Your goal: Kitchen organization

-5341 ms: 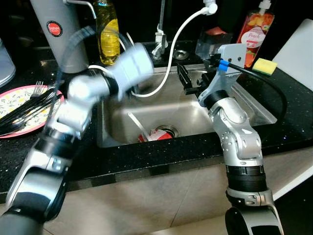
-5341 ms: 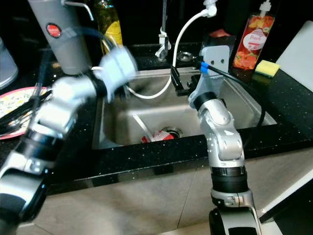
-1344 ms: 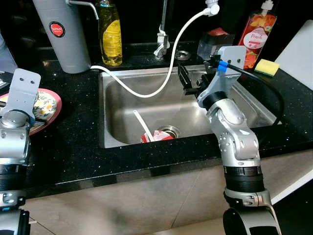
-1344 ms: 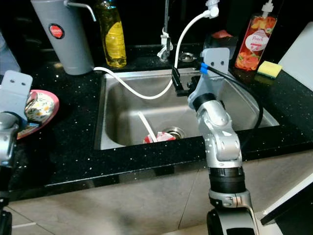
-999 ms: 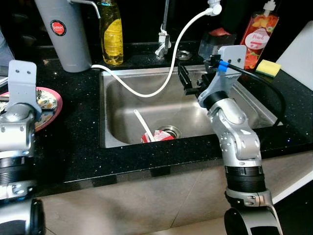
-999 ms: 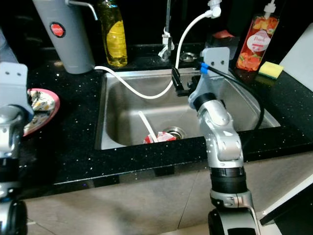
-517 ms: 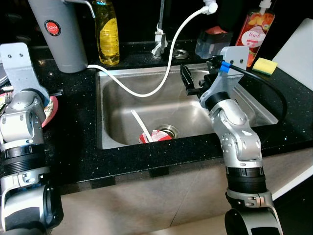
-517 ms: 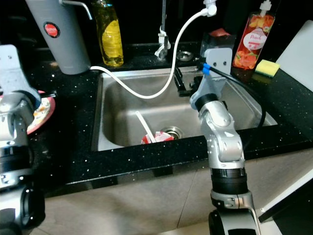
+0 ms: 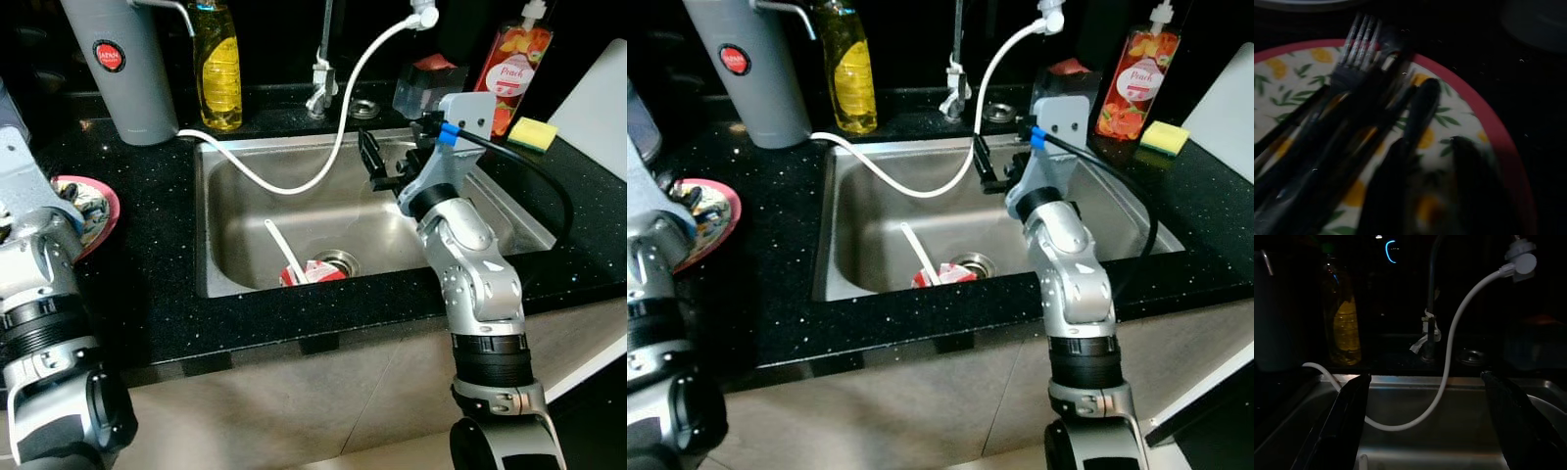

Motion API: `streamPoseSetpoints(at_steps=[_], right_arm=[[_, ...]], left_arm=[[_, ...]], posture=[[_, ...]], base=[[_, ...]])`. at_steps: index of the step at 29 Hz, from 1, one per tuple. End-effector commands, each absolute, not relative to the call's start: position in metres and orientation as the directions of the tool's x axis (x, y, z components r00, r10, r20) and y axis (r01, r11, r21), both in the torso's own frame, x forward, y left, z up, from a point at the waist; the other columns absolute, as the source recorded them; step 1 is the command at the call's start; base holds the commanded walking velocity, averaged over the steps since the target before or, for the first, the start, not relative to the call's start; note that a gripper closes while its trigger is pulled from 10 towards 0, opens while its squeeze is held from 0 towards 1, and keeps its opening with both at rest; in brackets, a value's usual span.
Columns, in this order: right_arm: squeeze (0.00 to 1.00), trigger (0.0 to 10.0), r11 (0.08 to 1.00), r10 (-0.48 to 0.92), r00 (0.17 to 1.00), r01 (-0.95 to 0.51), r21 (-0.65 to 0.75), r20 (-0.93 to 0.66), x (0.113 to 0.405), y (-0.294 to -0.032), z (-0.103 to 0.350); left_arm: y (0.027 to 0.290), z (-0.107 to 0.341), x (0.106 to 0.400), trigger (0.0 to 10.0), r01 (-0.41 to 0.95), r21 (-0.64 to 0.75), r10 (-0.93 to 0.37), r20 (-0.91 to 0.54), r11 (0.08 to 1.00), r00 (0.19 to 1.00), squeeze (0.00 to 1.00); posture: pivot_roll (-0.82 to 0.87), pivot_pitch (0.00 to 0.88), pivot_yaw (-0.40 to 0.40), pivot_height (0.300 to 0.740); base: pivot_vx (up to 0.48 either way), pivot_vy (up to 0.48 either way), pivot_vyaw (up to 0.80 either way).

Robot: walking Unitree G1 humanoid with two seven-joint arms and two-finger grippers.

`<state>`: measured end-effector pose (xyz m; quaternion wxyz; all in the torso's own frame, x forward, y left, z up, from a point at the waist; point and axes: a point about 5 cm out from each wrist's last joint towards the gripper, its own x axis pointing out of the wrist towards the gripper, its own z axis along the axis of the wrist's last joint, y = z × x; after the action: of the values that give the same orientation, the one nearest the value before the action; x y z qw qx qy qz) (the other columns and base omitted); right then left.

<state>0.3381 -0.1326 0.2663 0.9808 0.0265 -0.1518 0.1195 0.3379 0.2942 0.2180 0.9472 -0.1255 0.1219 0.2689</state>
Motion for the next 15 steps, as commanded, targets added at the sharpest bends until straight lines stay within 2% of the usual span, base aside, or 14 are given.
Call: streamPoseSetpoints(at_steps=[1, 3, 4, 13, 15], right_arm=[[0.00, 10.0, 0.972, 0.219, 0.928, -0.234, 0.015, 0.301, 0.336, -0.136, 0.266], [0.00, 10.0, 0.973, 0.215, 0.929, -0.231, 0.017, 0.301, 0.336, -0.136, 0.266], [0.00, 10.0, 0.973, 0.215, 0.929, -0.231, 0.018, 0.302, 0.336, -0.136, 0.266], [0.00, 10.0, 0.969, 0.227, 0.925, -0.245, 0.022, 0.304, 0.338, -0.132, 0.266], [0.00, 10.0, 0.968, 0.231, 0.924, -0.249, 0.020, 0.305, 0.338, -0.132, 0.267]], left_arm=[[0.288, 0.213, 0.341, 10.0, -0.531, -0.200, 0.453, -0.332, 0.824, 0.827, 1.00], [0.287, 0.213, 0.341, 10.0, -0.533, -0.209, 0.450, -0.341, 0.820, 0.826, 1.00], [0.288, 0.213, 0.341, 10.0, -0.546, -0.211, 0.462, -0.344, 0.811, 0.818, 0.00], [0.294, 0.219, 0.336, 10.0, -0.575, -0.186, 0.504, -0.320, 0.797, 0.802, 0.00], [0.297, 0.223, 0.334, 10.0, -0.591, -0.132, 0.541, -0.283, 0.796, 0.792, 0.00]], posture=[[0.04, 0.000, 0.002, 0.740], [0.04, 0.000, 0.002, 0.740], [0.04, 0.000, 0.002, 0.740], [0.06, 0.000, -0.008, 0.740], [0.06, 0.000, -0.017, 0.740]], base=[[0.000, 0.000, 0.00], [0.000, 0.000, 0.00], [0.000, 0.000, 0.00], [0.000, 0.000, 0.00], [0.000, 0.000, 0.00]])
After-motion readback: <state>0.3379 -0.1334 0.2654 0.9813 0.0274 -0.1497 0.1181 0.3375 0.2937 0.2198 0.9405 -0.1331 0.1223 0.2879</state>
